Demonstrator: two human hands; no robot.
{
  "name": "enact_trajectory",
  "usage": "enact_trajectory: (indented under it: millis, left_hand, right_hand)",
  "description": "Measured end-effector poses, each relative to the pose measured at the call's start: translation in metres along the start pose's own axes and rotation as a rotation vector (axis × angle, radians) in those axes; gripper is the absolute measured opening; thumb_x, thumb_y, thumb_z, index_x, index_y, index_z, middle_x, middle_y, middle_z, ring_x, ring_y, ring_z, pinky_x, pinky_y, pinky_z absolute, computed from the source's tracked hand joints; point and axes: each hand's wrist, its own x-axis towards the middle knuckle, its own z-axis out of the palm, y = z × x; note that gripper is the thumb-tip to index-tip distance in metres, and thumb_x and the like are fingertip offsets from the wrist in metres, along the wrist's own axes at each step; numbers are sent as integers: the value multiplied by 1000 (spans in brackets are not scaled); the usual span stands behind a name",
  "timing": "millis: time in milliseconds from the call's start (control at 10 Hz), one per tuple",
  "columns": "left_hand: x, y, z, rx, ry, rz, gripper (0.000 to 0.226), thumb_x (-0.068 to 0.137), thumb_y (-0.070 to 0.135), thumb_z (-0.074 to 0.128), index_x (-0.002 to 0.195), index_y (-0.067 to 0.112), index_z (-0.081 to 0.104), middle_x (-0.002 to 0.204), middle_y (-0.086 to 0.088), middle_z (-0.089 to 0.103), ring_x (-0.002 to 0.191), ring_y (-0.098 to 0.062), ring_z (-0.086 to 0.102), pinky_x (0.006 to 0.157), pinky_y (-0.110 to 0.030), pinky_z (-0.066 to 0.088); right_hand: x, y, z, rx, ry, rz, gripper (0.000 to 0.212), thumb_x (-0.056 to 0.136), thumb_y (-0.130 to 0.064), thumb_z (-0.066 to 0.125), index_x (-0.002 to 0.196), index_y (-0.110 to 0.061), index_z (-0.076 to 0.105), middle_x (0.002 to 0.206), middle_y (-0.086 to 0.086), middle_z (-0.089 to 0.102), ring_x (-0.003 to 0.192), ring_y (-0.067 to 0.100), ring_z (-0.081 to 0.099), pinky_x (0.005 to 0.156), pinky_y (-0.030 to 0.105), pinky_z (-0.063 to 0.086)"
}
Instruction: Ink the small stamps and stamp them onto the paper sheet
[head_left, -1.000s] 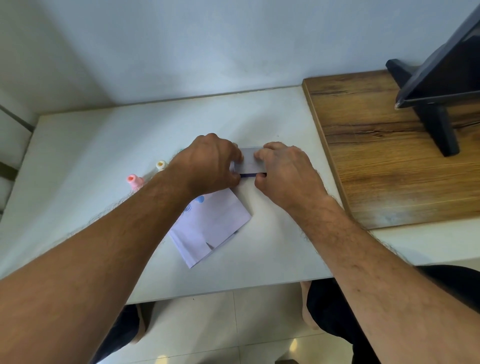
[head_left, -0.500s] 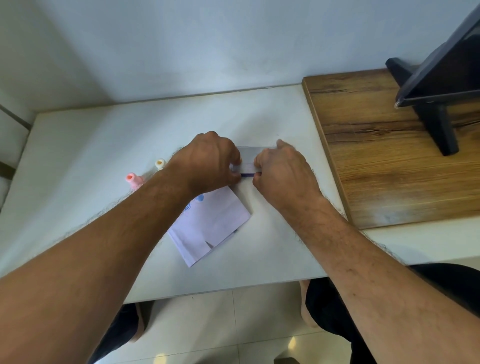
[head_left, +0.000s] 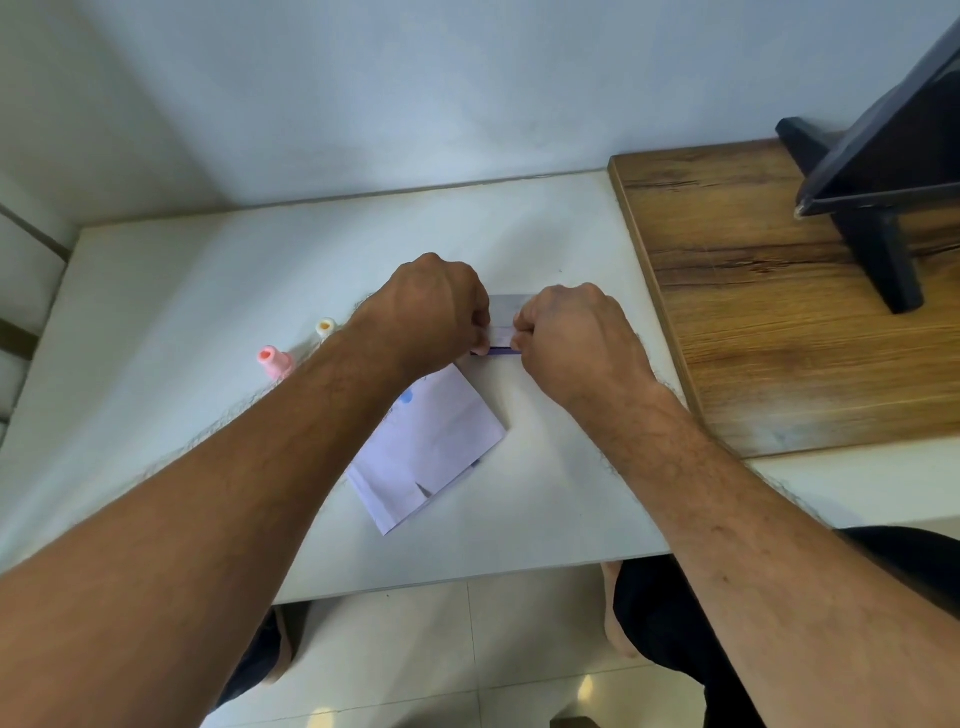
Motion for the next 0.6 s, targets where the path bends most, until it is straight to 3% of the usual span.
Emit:
enact_trajectory:
  millis: [300,400,500,600]
  left_hand:
    - [-17,-2,-7,-23,75,-7,24,94,39,56,112,32,70,113,0,68,103,-26,61,81,-32,52]
    - [-39,-6,-29,-81,239,-35,27,98,42,46,113,35,68,104,-1,69,98,-27,62,71,-30,48]
    - [-68,-22,-46,-59,329,-61,29,100,42,40,111,34,66,103,0,69,97,-26,61,72,-34,53]
    - [-95,-47,-59,3,420,7,33,100,40,40,118,23,62,119,-3,65,119,-25,55,92,-40,50]
  right_hand:
    - [-7,-3,-9,146,98,36,15,86,-23,67,98,-17,74,99,7,71,91,23,64,74,27,51]
    - [-16,-8,-17,212,138,52,20,89,-18,64,109,-21,68,122,8,63,112,21,57,84,25,43]
    - [-25,-19,-27,277,125,11,35,94,-25,58,128,-23,57,139,5,53,140,22,35,105,30,34]
    - [-34,-45,-46,287,69,-82,54,97,-40,52,145,-19,39,158,1,30,150,18,9,117,30,16]
